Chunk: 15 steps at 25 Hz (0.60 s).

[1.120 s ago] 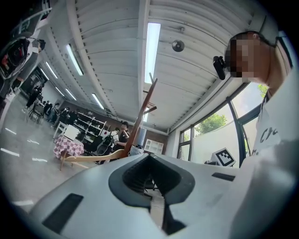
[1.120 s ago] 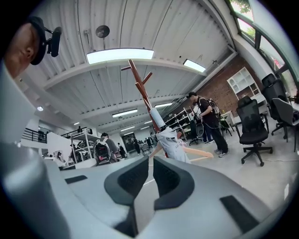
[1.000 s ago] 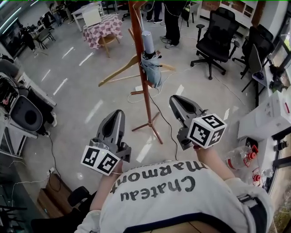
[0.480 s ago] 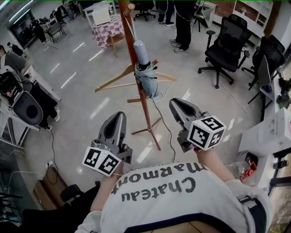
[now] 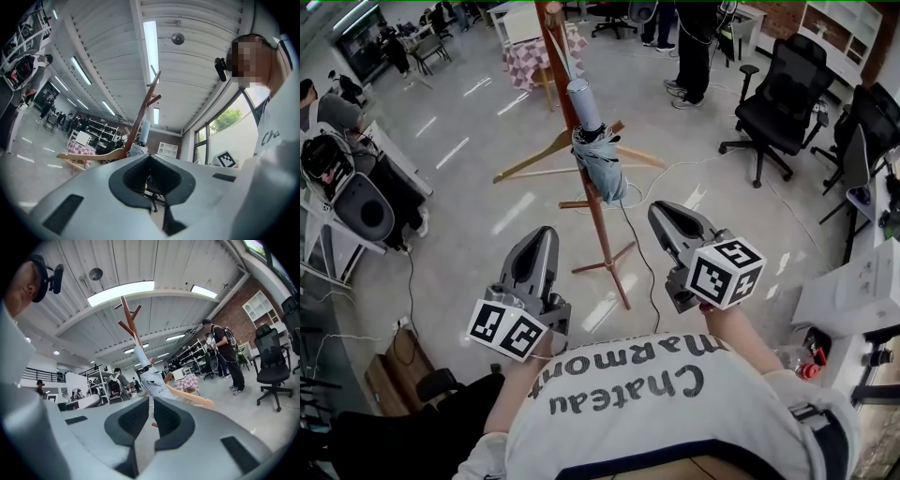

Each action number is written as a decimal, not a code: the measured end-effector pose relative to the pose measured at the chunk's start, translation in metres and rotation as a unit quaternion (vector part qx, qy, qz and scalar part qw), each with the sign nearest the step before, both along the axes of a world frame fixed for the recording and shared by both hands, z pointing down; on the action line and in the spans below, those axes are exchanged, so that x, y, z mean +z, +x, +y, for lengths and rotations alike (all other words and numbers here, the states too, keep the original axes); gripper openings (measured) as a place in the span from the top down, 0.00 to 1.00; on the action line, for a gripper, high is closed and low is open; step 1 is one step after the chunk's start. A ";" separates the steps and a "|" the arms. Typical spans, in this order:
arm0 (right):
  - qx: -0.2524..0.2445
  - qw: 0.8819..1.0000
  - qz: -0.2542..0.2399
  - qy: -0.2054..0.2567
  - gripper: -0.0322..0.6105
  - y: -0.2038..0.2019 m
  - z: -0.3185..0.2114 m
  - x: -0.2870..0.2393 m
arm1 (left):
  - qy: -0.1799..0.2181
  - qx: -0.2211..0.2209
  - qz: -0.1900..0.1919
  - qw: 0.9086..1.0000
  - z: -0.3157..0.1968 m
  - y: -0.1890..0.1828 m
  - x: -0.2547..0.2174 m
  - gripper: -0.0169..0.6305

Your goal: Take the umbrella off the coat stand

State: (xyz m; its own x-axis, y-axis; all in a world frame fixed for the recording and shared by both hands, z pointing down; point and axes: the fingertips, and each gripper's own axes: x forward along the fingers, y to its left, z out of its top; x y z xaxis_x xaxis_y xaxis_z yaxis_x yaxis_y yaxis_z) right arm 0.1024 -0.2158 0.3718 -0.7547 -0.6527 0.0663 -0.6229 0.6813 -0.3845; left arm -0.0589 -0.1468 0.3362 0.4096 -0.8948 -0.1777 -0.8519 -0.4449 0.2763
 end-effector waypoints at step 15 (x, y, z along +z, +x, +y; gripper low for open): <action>-0.003 1.000 -0.022 0.021 0.88 0.000 -0.009 -0.007 | 0.004 0.020 -0.009 1.000 -0.018 0.003 0.001 0.94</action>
